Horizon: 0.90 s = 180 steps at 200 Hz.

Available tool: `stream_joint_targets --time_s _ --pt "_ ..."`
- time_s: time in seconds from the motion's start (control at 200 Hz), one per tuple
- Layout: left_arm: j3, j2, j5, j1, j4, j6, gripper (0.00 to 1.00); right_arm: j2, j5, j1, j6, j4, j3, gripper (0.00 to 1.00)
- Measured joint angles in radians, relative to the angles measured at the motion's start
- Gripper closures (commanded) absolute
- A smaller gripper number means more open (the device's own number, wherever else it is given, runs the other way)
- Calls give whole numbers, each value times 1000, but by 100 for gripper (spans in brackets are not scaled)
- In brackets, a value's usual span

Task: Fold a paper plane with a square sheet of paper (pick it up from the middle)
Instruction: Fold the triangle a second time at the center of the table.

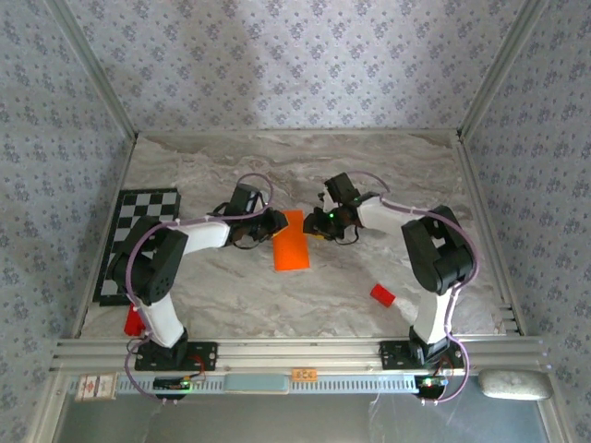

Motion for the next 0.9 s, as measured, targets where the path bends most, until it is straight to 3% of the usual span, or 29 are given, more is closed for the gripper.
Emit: stream_joint_targets --time_s 0.365,0.9 --pt "0 73 -16 15 -2 -4 78 -117 6 8 74 12 -164 57" --pt "0 80 -26 17 10 -63 79 -111 -70 54 92 10 -172 56"
